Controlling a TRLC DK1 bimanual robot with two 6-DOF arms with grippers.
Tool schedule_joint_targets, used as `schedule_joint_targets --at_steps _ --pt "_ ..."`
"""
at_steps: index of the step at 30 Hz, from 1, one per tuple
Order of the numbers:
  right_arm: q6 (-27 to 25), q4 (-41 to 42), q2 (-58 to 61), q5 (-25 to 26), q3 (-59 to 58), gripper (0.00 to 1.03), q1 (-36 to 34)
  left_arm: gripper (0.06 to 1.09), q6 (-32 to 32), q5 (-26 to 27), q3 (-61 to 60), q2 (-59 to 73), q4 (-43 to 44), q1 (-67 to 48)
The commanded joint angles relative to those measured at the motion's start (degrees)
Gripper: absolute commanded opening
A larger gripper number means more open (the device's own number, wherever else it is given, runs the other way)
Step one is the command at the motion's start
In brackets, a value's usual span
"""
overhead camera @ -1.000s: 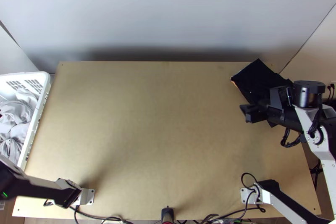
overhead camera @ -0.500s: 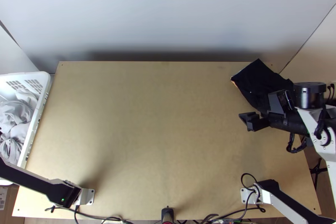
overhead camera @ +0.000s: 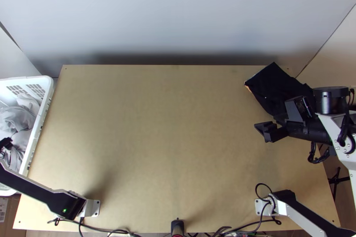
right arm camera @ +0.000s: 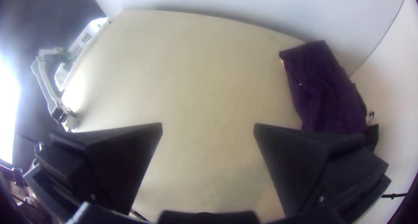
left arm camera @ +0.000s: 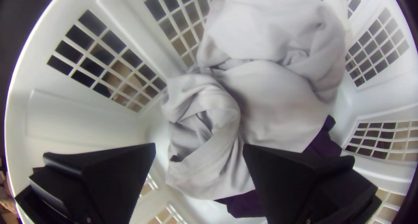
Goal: Fold the t-shirt
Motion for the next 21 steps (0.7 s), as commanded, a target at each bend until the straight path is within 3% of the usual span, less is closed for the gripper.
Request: schedule_joint_targets --at_steps 1,11,14,19,21 --pt "-0.20 -0.92 0.79 0.00 0.23 0.98 -1.58 1.03 -0.15 2.41 2.85 5.69 -0.24 -1.00" --pt "-0.11 -2.50 0.88 0.09 0.41 0.98 -3.42 1.01 1.08 3.64 6.11 11.67 0.37 -2.67" --pt "-0.11 -2.76 1.41 0.09 0.76 0.98 -4.83 0.80 -0.15 7.07 6.11 12.37 1.60 -1.88" --pt "1.21 -3.38 2.28 0.09 1.11 0.98 -6.85 0.22 -3.23 11.72 9.62 15.01 2.22 0.50" --pt "1.21 -3.64 2.28 0.00 1.20 0.98 -7.55 0.15 -1.82 14.18 10.94 15.97 1.25 0.76"
